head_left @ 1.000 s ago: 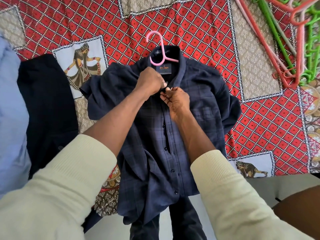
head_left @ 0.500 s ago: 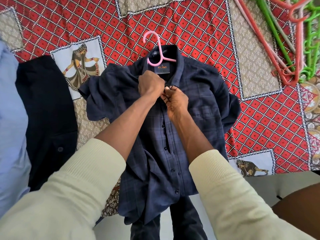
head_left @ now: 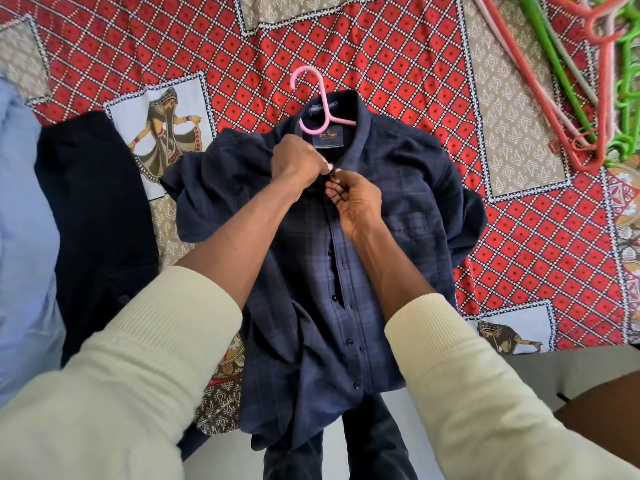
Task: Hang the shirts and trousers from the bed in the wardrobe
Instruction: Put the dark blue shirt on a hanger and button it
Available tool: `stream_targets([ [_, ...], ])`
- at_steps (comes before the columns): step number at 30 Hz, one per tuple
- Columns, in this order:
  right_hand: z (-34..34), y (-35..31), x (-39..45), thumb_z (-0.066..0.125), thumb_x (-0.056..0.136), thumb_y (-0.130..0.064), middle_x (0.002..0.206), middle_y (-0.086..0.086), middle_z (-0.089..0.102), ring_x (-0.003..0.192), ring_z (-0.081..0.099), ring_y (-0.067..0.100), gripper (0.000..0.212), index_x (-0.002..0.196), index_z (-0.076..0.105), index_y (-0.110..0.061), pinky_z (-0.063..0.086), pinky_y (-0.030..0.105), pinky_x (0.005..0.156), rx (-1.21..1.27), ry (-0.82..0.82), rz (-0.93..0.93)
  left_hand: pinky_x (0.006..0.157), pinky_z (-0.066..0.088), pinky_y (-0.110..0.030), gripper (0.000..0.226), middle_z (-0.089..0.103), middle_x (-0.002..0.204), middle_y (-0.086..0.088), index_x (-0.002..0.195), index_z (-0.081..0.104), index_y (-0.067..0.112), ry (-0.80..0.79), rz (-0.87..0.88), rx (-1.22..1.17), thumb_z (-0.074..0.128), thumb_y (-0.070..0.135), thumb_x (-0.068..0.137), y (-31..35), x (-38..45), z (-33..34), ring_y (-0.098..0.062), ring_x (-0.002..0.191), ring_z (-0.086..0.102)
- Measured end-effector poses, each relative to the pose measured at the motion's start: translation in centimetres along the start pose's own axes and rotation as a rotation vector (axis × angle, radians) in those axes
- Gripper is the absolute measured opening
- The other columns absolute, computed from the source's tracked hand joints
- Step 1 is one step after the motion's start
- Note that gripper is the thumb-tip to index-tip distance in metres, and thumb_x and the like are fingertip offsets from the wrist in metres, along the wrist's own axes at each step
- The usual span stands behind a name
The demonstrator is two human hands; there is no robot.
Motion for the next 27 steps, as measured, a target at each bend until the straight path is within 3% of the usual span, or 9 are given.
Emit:
stream_targets([
  [6,0.1,-0.2,0.3,0.066,0.085,0.001,0.062,0.005,0.062,0.055,0.056,0.012,0.014,0.073,0.063,-0.005,0.051,0.023,0.056,-0.280,-0.014,-0.177,0.073,0.054,-0.037,0.016,0.072,0.084,-0.012,0.089,0.072,-0.005,-0.089,0.034,-0.022,0.067,0.008,0.082,-0.4,0.5,0.4,-0.019,0.076,0.064],
  [8,0.2,-0.3,0.4,0.066,0.085,-0.002,0.062,0.003,0.060,0.055,0.054,0.011,0.015,0.072,0.063,-0.007,0.049,0.024,0.056,-0.387,-0.009,-0.244,0.068,0.046,-0.032,0.022,0.065,0.080,-0.009,0.090,0.071,-0.005,-0.138,0.043,-0.037,0.071,0.016,0.084,-0.4,0.3,0.2,-0.016,0.075,0.057],
  [11,0.2,-0.6,0.4,0.067,0.085,-0.007,0.062,0.003,0.064,0.057,0.057,0.013,0.013,0.072,0.066,-0.009,0.049,0.030,0.057,-0.544,0.011,-0.336,0.076,0.051,-0.030,0.035,0.072,0.088,-0.012,0.095,0.073,-0.005,-0.199,0.048,-0.065,0.082,0.023,0.076,-0.2,0.4,-0.1,-0.015,0.079,0.063],
  [15,0.1,-0.7,0.0,0.072,0.084,-0.008,0.068,0.004,0.069,0.061,0.060,0.012,0.012,0.073,0.069,-0.013,0.055,0.034,0.064,-0.611,-0.018,-0.411,0.065,0.045,-0.023,0.019,0.069,0.085,-0.007,0.090,0.073,-0.002,-0.192,0.031,-0.050,0.080,0.010,0.076,0.1,0.3,-0.1,-0.012,0.075,0.060],
  [17,-0.2,-0.7,0.2,0.071,0.084,-0.007,0.070,0.006,0.069,0.063,0.061,0.013,0.011,0.075,0.070,-0.013,0.056,0.038,0.068,-0.616,-0.040,-0.407,0.071,0.044,-0.024,0.007,0.067,0.077,-0.002,0.079,0.071,0.004,-0.198,0.030,-0.045,0.078,0.006,0.076,0.0,0.2,0.0,-0.012,0.076,0.059],
  [19,-0.3,-0.7,0.4,0.070,0.085,-0.006,0.071,0.007,0.068,0.065,0.061,0.016,0.010,0.076,0.069,-0.010,0.056,0.042,0.071,-0.631,-0.066,-0.394,0.076,0.045,-0.026,0.010,0.064,0.072,0.002,0.072,0.069,0.009,-0.197,0.035,-0.059,0.075,0.004,0.078,-0.2,0.4,-0.1,-0.009,0.075,0.058],
  [23,-0.2,-1.3,0.5,0.065,0.090,-0.004,0.071,0.006,0.068,0.066,0.062,0.018,0.015,0.076,0.067,-0.008,0.056,0.039,0.070,-0.658,-0.078,-0.380,0.075,0.044,-0.026,0.009,0.063,0.080,-0.002,0.091,0.071,0.006,-0.215,0.067,-0.090,0.074,0.006,0.083,-0.7,1.1,0.1,-0.014,0.079,0.056],
  [27,0.0,-1.6,1.5,0.060,0.090,-0.005,0.069,0.004,0.065,0.062,0.058,0.017,0.011,0.081,0.067,-0.003,0.050,0.036,0.061,-0.744,-0.094,-0.352,0.068,0.035,-0.027,0.003,0.052,0.078,-0.007,0.086,0.067,0.006,-0.288,0.180,0.015,0.069,0.008,0.087,-0.7,1.5,0.2,-0.016,0.076,0.043],
])
Point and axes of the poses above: each hand's wrist, its own x-axis towards the middle knuckle, its own z-axis out of the palm, y = z × x, the point moved 3 cm from there along x, towards the middle knuckle
